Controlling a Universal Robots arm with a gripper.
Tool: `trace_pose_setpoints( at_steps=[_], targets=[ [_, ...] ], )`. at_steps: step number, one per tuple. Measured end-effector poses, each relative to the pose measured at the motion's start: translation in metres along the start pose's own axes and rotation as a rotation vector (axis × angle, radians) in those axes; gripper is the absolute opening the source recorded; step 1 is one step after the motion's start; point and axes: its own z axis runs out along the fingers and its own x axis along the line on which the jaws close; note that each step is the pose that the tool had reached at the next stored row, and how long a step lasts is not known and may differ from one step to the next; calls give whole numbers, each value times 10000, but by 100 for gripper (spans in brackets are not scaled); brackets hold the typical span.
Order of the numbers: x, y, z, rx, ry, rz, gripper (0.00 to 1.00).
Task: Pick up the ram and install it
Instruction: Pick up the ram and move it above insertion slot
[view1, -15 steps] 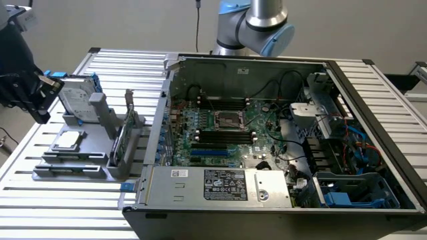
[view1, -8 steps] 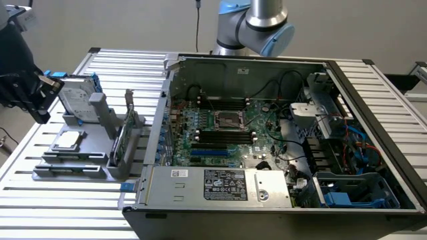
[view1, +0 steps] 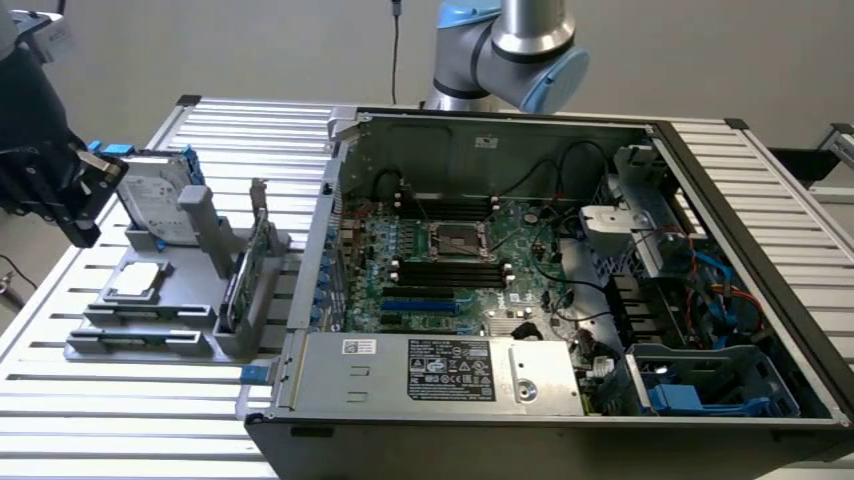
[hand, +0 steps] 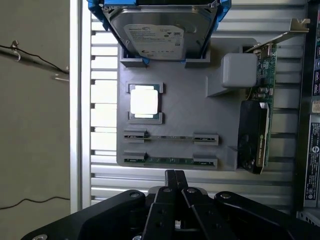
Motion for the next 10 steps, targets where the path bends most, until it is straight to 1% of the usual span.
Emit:
trace_pose_setpoints(
  at_steps=[5, 10],
  targets=[
    [21, 0, 13, 15, 7, -257, 11],
    [20, -1, 37, 63, 33, -1137, 11]
  ],
)
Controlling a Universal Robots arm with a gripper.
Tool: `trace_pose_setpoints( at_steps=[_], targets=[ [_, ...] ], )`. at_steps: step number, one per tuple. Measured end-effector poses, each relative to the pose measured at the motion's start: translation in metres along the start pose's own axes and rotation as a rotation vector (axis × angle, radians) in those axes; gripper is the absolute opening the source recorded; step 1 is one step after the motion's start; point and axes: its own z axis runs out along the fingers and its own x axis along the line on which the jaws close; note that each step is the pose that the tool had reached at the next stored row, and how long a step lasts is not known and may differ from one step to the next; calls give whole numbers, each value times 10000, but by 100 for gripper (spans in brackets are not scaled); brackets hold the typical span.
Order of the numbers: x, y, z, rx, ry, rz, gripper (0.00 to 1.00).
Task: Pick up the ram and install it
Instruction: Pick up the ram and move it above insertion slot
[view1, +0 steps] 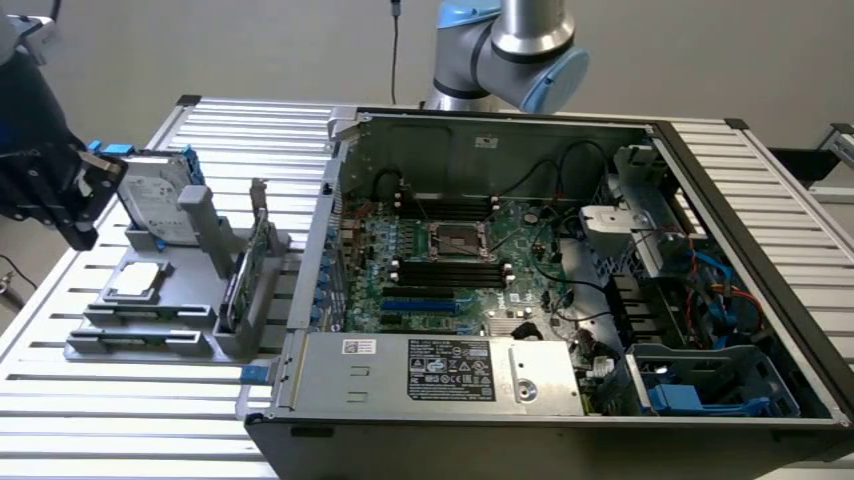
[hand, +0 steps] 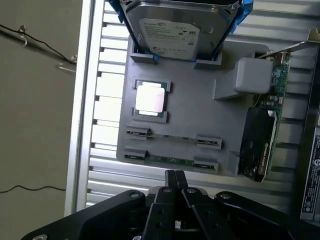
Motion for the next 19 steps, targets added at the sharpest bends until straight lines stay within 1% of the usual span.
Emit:
trace_pose_setpoints(
  at_steps=[19],
  targets=[
    [-6, -3, 101, 192, 98, -3454, 11]
  ],
)
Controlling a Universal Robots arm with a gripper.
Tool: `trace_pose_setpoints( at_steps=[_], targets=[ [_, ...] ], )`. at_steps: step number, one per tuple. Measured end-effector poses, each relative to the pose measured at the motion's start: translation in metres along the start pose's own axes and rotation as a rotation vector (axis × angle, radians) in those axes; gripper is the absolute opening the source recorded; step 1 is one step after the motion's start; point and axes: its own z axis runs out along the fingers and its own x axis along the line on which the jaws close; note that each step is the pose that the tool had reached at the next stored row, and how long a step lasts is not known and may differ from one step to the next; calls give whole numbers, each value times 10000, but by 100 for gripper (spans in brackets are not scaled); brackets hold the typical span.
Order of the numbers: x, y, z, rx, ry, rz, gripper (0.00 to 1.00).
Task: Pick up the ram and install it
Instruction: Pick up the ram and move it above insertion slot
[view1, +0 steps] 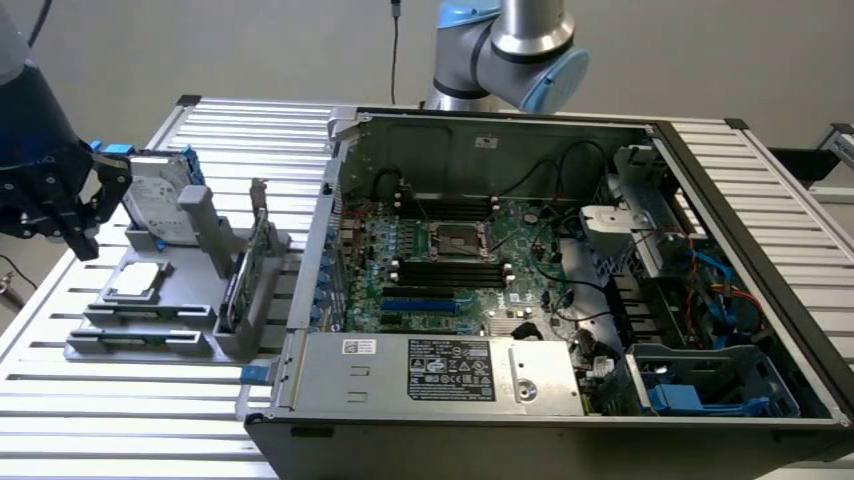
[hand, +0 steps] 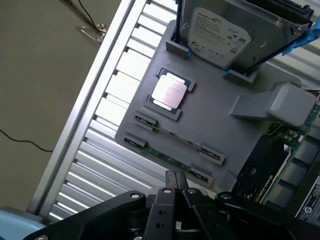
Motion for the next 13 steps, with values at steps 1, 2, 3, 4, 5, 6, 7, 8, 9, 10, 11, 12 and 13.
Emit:
trace_pose_setpoints(
  at_steps=[1, 2, 3, 4, 5, 6, 7, 8, 9, 10, 11, 12, 13],
  targets=[
    [0, 0, 5, 10, 6, -180, 11],
    [0, 0, 9, 19, 10, -360, 11],
    [-1, 0, 14, 28, 15, -540, 11],
    [-1, -1, 18, 36, 19, -719, 11],
    [-1, 0, 22, 44, 24, -903, 11],
    [-1, -1, 26, 52, 28, -1095, 11],
    [-1, -1, 30, 61, 32, -1274, 11],
    [-2, -1, 34, 71, 37, -1459, 11],
    [-2, -1, 39, 80, 42, -1639, 11],
    [-2, -1, 44, 89, 46, -1818, 11],
    [-3, -1, 49, 98, 51, -1998, 11],
    [-3, -1, 53, 108, 56, -2176, 11],
    [-3, -2, 58, 117, 61, -2357, 11]
  ],
)
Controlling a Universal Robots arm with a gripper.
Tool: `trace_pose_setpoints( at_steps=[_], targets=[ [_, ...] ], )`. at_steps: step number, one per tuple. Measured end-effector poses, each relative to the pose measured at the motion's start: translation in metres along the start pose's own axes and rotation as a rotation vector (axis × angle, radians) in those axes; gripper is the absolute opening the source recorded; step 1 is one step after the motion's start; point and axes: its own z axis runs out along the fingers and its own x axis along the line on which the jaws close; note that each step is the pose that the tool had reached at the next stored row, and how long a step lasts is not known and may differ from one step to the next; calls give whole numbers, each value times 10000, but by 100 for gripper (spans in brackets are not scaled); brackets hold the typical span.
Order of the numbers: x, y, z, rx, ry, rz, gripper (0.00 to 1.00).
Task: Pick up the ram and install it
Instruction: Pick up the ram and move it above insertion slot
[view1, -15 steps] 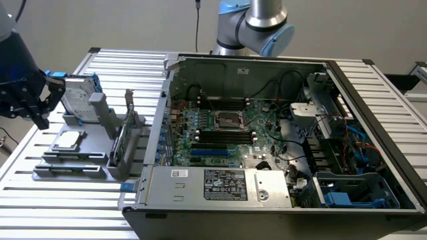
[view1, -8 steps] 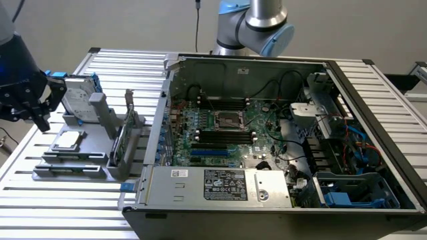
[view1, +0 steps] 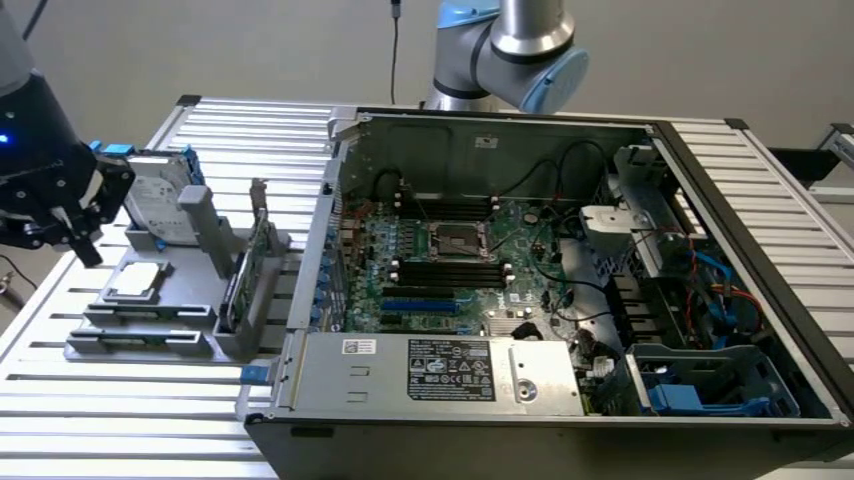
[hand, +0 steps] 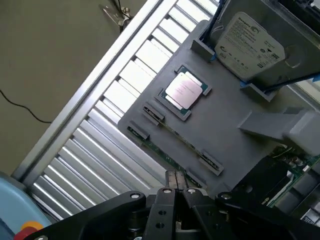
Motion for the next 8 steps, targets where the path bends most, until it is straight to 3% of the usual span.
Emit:
trace_pose_setpoints(
  at_steps=[8],
  targets=[
    [-2, -1, 33, 85, 38, -1457, 11]
  ],
)
